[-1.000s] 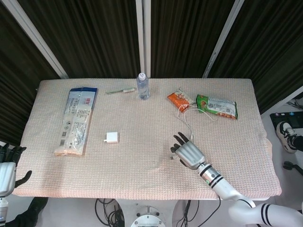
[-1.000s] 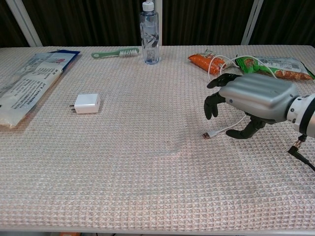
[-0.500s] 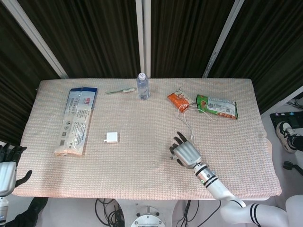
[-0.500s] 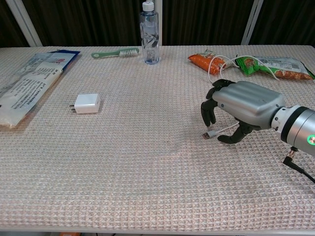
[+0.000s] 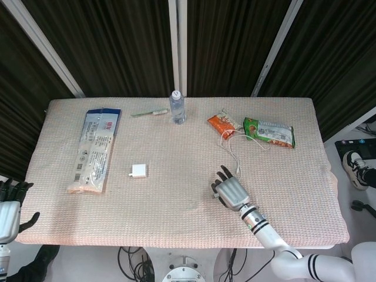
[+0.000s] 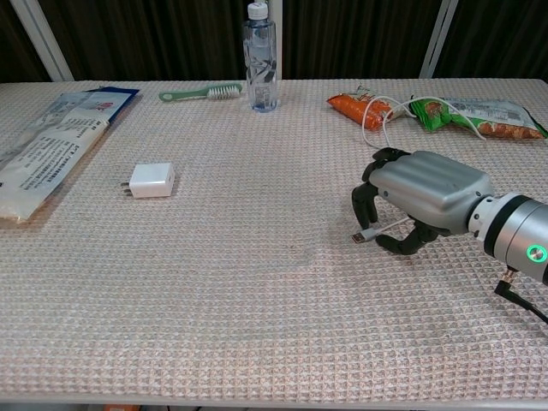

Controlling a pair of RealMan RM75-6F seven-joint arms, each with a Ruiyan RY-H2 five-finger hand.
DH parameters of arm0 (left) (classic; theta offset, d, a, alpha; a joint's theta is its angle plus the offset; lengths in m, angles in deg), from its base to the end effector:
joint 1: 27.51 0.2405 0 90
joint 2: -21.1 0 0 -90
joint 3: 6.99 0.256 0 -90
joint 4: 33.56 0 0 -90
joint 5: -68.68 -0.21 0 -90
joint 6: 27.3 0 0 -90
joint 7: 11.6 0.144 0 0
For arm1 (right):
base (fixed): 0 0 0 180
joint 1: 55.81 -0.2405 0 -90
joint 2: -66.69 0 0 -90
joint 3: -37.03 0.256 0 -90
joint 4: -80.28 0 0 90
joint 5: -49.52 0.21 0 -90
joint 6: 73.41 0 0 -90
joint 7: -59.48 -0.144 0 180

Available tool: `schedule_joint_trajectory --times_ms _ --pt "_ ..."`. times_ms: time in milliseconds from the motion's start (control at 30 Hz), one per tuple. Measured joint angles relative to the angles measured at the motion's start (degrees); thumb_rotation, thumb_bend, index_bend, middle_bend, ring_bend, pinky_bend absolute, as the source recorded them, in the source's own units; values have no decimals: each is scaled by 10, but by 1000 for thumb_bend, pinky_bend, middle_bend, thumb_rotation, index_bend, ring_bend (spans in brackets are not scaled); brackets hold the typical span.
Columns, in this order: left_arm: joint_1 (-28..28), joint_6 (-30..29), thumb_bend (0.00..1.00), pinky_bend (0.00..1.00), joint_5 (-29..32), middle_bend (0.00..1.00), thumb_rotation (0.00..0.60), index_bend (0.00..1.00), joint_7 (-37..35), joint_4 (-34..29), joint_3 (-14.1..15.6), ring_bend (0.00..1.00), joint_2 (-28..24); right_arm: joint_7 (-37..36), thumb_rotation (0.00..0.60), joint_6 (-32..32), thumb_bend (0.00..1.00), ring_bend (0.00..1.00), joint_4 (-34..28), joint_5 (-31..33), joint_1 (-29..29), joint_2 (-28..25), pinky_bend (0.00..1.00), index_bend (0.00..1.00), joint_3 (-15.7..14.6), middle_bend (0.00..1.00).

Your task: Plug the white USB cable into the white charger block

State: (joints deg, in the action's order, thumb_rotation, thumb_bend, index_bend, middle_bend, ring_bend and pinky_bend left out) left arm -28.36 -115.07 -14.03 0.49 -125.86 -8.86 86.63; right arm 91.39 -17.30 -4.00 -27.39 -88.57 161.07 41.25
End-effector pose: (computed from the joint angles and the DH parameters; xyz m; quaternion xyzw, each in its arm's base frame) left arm -0.3270 0.1546 0.1581 -0.5931 -0.3572 -0.3059 0.6535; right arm -0.1695 -0.2722 -0.0593 0.8152 -0.2855 0.3129 0.3949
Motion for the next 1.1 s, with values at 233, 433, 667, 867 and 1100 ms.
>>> schedule_joint_trajectory --times_ms 233,433,667,867,1100 --pt "0 3 189 0 1 169 600 202 -3 4 1 23 1 5 600 3 304 150 -1 11 -2 3 8 479 -1 407" --pt "0 5 189 0 2 169 600 202 -7 7 1 23 1 9 600 7 305 150 0 14 -5 9 6 478 -3 412" --pt "0 7 189 0 2 168 600 202 -12 13 1 23 3 17 600 12 327 156 7 21 -6 16 7 525 -3 422" --pt "0 8 189 0 1 168 600 201 -16 16 1 23 3 18 600 25 332 165 7 20 -4 19 6 545 -4 427" --pt "-15 24 189 0 -4 168 600 201 -3 9 -1 23 -5 -2 600 48 342 234 -12 15 2 2 10 547 4 463"
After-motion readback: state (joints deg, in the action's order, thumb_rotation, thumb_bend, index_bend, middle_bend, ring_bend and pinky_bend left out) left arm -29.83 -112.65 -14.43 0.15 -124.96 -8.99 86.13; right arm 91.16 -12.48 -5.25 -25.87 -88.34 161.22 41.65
